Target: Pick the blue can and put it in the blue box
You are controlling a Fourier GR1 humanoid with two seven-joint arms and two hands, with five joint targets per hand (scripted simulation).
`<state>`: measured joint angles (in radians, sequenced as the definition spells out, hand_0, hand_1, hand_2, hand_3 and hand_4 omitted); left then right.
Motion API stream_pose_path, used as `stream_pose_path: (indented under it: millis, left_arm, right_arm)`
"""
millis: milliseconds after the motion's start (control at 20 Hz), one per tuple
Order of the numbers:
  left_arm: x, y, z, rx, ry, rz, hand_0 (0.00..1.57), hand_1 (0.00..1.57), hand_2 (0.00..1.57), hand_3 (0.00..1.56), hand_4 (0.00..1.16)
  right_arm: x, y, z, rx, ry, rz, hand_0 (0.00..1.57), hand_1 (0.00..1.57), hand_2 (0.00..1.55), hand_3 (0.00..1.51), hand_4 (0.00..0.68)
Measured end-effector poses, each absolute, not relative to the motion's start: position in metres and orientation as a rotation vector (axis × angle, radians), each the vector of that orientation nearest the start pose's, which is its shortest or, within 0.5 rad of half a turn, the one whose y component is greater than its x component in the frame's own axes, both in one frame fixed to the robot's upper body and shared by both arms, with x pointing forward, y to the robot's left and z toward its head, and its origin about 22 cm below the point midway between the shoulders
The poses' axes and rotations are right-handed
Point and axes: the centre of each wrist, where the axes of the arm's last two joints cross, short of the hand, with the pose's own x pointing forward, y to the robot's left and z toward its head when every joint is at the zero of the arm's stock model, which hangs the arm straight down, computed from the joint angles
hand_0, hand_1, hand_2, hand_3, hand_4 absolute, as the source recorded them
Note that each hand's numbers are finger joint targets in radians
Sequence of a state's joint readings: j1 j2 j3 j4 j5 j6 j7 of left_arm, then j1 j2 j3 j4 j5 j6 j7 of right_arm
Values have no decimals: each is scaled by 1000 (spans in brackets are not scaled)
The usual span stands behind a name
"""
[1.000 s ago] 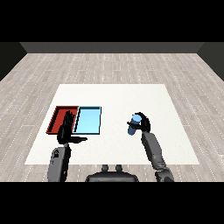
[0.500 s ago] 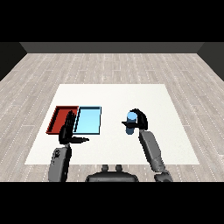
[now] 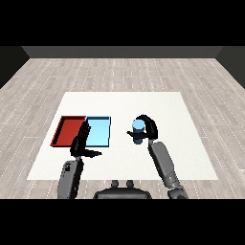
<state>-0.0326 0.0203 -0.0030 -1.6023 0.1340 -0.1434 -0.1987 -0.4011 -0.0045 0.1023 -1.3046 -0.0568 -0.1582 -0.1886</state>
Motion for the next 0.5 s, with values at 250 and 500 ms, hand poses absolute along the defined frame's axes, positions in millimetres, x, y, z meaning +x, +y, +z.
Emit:
stream_pose_path:
  millis: [250, 500]
  left_arm:
    - [255, 216, 18, -259, -1807, -25, 0, 0, 0, 0, 0]
    - [263, 193, 19, -351, -1768, -21, 0, 0, 0, 0, 0]
  right_arm:
    - [320, -148, 47, 113, -1864, 83, 1494, 1494, 1462, 1436, 632]
    - [324, -143, 42, 122, -1863, 88, 1468, 1468, 1468, 1442, 627]
